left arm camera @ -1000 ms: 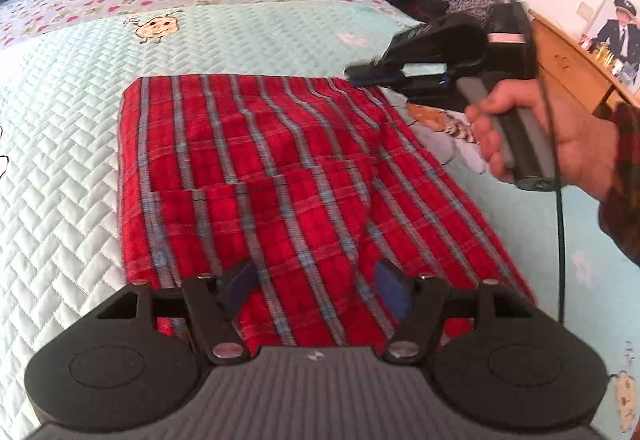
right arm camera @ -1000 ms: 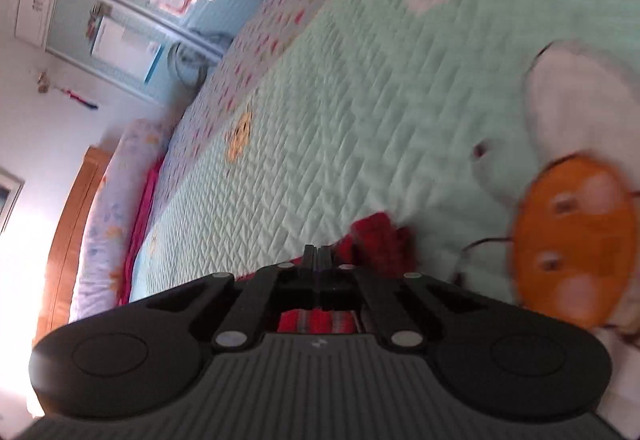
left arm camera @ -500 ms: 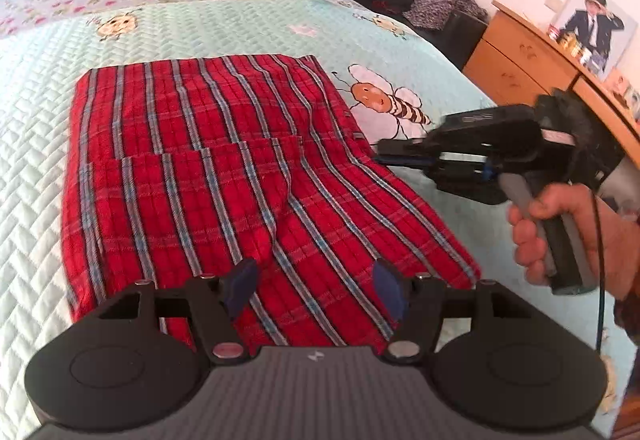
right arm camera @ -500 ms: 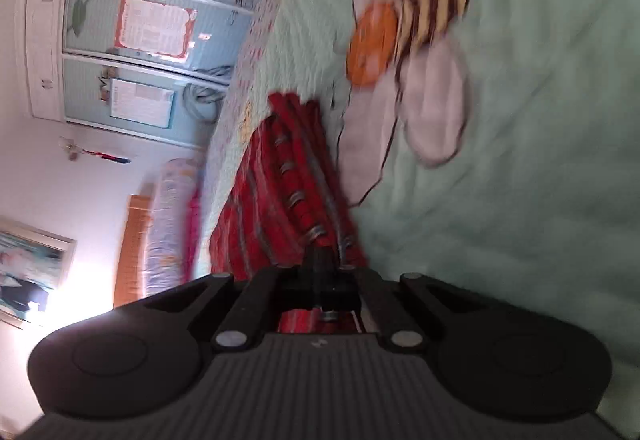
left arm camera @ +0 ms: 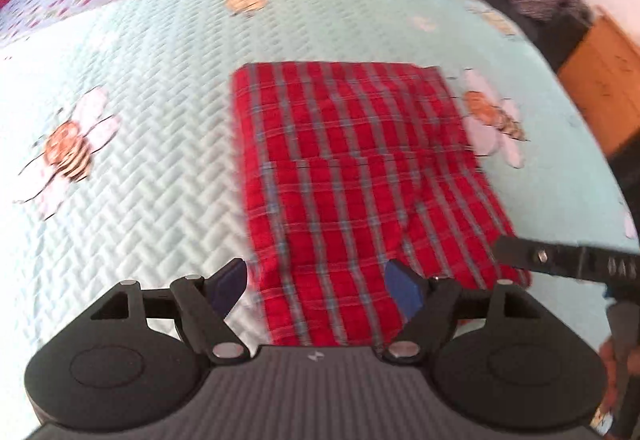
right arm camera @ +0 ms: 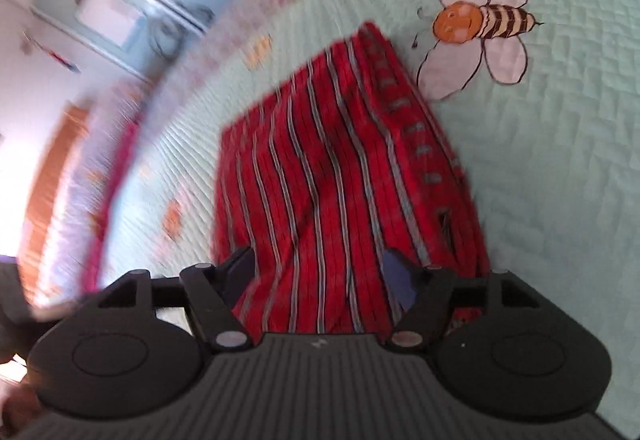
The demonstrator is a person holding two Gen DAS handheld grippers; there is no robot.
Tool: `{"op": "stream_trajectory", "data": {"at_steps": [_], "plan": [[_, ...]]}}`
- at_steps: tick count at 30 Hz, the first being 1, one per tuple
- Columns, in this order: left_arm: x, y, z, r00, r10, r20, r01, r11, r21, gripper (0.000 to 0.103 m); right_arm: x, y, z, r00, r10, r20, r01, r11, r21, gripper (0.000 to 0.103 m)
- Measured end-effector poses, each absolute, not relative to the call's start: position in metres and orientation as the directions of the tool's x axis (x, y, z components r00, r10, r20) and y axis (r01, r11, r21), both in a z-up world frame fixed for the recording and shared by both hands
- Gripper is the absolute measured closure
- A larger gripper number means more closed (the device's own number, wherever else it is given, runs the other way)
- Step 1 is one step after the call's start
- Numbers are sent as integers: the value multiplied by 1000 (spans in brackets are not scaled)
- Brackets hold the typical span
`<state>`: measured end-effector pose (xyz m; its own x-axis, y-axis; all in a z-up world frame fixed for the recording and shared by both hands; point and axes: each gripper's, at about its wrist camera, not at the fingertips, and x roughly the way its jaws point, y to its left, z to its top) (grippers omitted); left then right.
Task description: Fold clothes
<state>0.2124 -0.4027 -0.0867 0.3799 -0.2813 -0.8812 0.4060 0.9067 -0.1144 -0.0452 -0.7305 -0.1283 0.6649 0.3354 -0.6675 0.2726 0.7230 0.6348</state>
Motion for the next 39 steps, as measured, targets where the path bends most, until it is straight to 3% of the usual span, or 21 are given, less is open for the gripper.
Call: {"op": "stream_trajectory", "data": {"at_steps": [2,7,14,21,33,36,39], "plan": [[218,-401,-84,373,-247,-894,386,918,-92,24,-43,-721,-117,641,309,-703,261,773,578,30],[238,-408,-66,382,-158,-910,328,944,-26,24,-14,-704,-87,567,183,-803,263,884,387,15],[261,-426,-66,356,-27,-934,208,977,50,23,19,-692,-56,434,16,-901,303,939,163,14],[262,-441,-86,287,28,-958,229,968,97,23,6,-694,-72,356,41,-934,305,939,158,14],[255,-447,-83,276,-9,-961,258,964,65,23,-9,-702,-66,371,39,-928,309,937,163,14],[250,-427,-71,391,-67,-918,223,974,24,23,-20,-724,-62,476,81,-876,314,915,255,14],[251,-387,-67,530,-192,-826,192,976,-103,19,-31,-772,-66,630,159,-760,306,849,431,12]]}}
